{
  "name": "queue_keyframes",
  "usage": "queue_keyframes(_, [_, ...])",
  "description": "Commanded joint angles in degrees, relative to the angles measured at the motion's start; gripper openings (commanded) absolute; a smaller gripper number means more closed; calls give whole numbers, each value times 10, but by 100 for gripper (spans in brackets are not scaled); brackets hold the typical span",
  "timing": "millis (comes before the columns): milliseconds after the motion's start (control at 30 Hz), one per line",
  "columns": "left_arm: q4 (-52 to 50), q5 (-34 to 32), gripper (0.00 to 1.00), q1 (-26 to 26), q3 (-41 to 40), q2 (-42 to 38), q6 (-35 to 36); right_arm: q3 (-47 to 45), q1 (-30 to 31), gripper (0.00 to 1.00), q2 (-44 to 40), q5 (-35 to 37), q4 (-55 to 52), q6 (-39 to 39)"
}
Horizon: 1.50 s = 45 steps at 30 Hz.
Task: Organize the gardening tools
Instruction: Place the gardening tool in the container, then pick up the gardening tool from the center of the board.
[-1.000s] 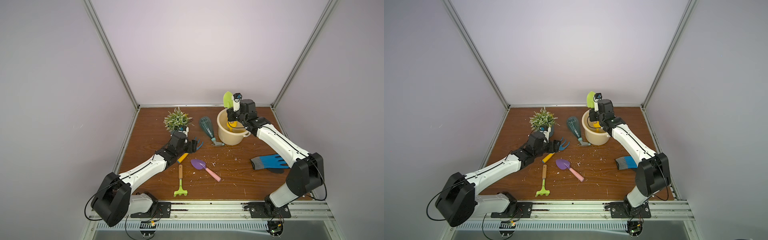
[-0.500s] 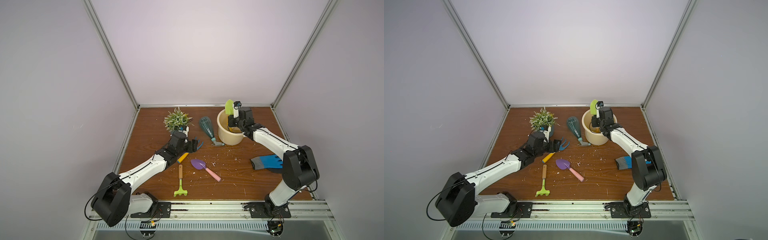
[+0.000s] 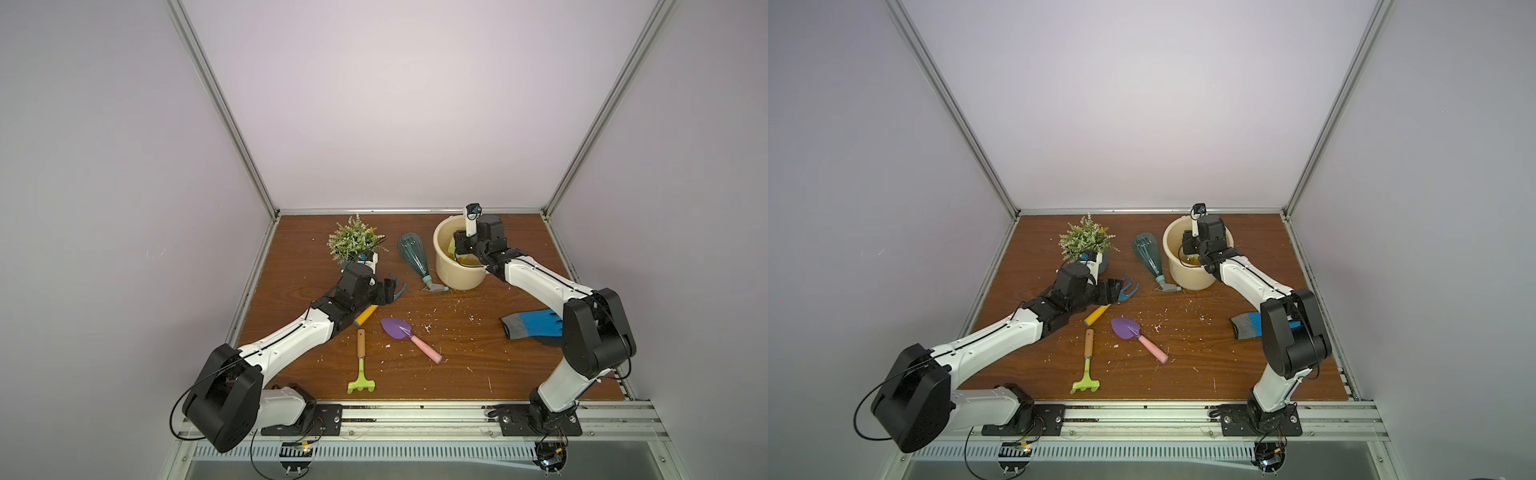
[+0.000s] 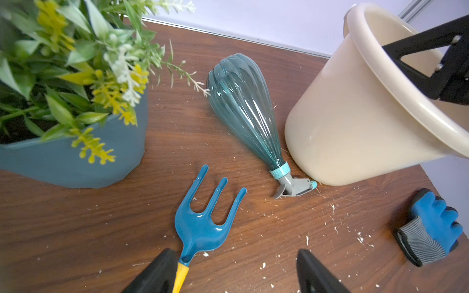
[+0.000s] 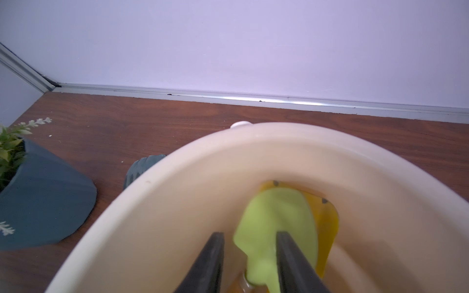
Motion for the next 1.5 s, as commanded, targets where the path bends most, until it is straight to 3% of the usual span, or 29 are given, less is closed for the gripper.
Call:
queue_keyframes(0, [3, -3, 78, -6, 6, 8, 0, 15, 0, 41, -13, 2, 4, -4])
queue_keyframes(667, [-35, -34, 78, -6, 19, 14, 7, 44, 11, 43, -91, -54, -84, 10])
queue_keyframes(1000, [-96, -65, 77, -7, 16, 14, 2, -4, 95, 46, -162, -99, -144, -20])
queue_keyframes(1133, [-117, -92, 74, -7, 11, 23, -10, -34, 119, 46, -166, -112, -160, -3])
queue_keyframes(1467, [-134, -90, 70, -6, 17, 54, -6, -83, 173, 46, -154, -164, -203, 8])
